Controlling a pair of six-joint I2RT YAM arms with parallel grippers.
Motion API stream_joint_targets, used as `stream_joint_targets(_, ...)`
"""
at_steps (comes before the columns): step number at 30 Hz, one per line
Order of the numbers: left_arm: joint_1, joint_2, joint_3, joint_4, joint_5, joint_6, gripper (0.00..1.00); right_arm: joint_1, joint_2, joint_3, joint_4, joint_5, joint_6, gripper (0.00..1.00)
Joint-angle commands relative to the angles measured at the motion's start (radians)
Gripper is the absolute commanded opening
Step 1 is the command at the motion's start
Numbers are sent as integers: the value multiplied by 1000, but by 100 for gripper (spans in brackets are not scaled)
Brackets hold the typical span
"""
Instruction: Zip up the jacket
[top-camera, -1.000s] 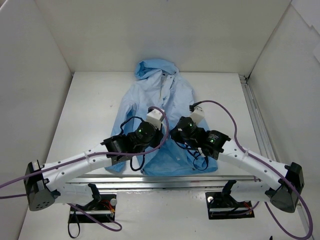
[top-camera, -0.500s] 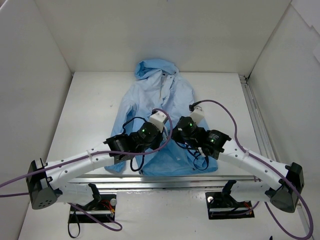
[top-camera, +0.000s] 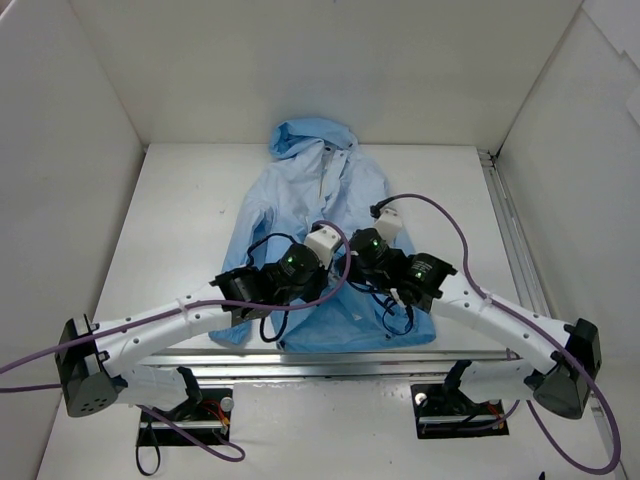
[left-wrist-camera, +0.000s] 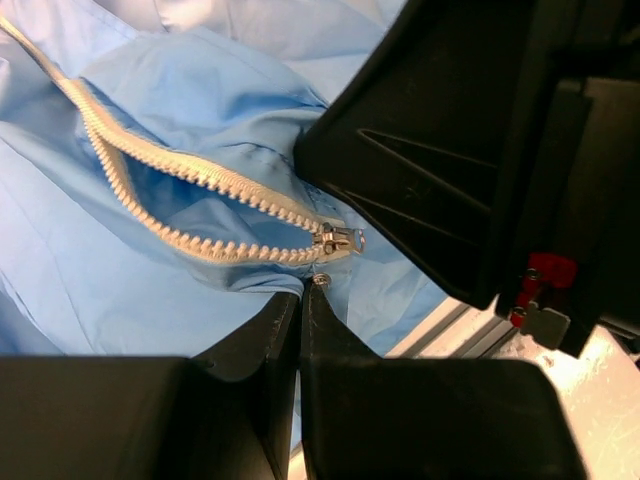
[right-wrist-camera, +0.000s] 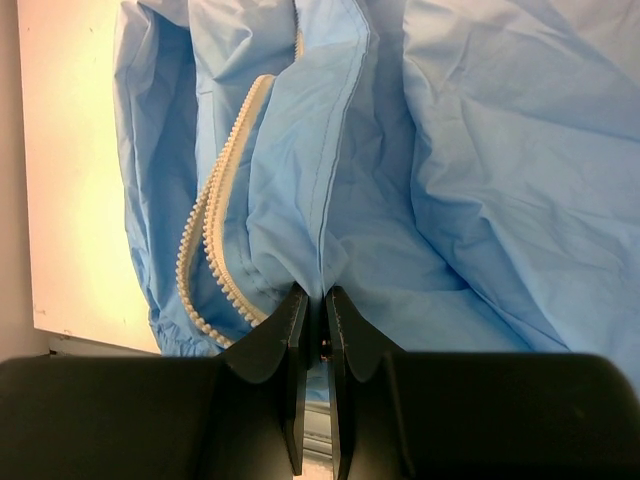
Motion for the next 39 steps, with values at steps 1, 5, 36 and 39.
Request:
stream_joint_targets(1, 12, -28, -10, 44, 105, -3, 0, 9, 19, 77, 88, -25, -11, 0)
stream_joint_targets(5, 55, -88, -46, 67, 145, -34, 0, 6, 30, 67, 86, -59, -28, 0)
stream_joint_targets(36, 455, -39, -6, -32, 876, -127, 0, -50, 2, 212, 104, -280, -724, 42)
stream_joint_targets(39, 464, -13, 20, -60, 888, -126, 0, -30, -36, 178, 104, -343, -847, 38)
